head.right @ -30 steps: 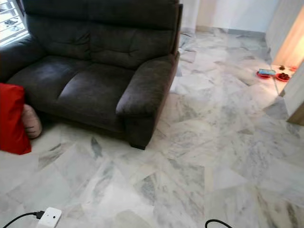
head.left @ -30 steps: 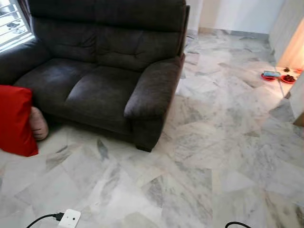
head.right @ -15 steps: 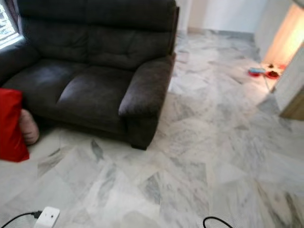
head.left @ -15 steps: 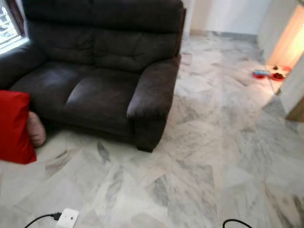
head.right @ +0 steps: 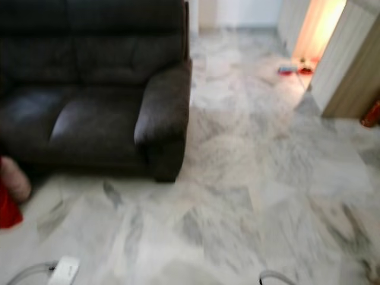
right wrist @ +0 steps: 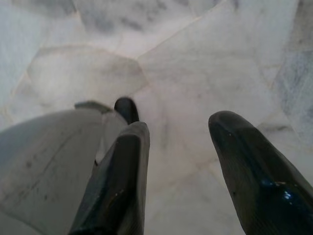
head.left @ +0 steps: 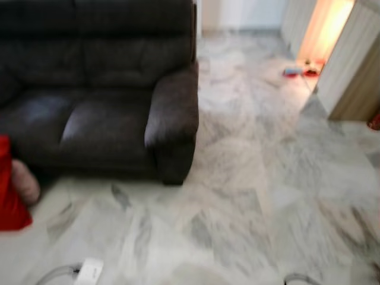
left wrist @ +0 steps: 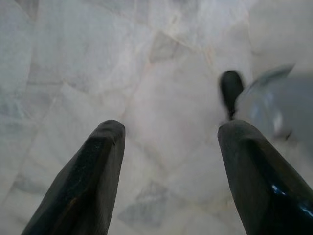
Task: Move the pillow to the sofa from floor
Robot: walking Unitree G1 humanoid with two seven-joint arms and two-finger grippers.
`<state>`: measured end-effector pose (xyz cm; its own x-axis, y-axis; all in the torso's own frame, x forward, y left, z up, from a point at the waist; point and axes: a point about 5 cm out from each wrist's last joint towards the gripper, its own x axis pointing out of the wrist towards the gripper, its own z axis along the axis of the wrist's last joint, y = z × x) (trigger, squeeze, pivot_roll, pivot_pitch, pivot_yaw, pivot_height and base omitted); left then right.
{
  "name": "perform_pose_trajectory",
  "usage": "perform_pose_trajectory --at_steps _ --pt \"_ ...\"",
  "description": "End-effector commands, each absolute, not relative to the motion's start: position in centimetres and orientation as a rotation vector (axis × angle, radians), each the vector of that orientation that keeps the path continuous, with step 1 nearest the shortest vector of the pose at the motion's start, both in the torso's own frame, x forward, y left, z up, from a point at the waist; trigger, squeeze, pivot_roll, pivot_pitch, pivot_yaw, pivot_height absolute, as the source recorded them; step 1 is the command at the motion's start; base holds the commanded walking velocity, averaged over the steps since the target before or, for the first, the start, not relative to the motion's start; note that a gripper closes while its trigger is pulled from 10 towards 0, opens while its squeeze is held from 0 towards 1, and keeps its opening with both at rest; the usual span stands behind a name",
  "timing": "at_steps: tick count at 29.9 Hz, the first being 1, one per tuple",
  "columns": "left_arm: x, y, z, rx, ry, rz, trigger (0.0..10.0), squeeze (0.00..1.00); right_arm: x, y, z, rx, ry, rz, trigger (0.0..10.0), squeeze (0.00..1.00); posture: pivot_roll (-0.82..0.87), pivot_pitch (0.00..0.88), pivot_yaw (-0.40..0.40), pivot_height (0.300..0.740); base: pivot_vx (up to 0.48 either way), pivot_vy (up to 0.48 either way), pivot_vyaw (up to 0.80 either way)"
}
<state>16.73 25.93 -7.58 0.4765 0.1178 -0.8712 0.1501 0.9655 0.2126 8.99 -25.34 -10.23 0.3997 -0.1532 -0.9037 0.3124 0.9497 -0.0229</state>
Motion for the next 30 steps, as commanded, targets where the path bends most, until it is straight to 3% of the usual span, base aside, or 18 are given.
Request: perform_pose_trajectory --at_steps 1,30 --pt "16.3 26.68 -7.52 0.277 1.09 0.004 10.0 0.0 9.19 -24.99 -10.29 0.165 1.118 -0.296 10.0 0.0 -0.02 0.059 0.009 0.74 0.0 0.326 0.0" --pt "16.21 26.58 -7.58 0.274 1.092 -0.006 10.0 0.0 9.17 -24.94 -10.28 0.184 1.1 -0.308 10.0 0.0 -0.02 0.034 0.009 0.74 0.0 0.345 0.0"
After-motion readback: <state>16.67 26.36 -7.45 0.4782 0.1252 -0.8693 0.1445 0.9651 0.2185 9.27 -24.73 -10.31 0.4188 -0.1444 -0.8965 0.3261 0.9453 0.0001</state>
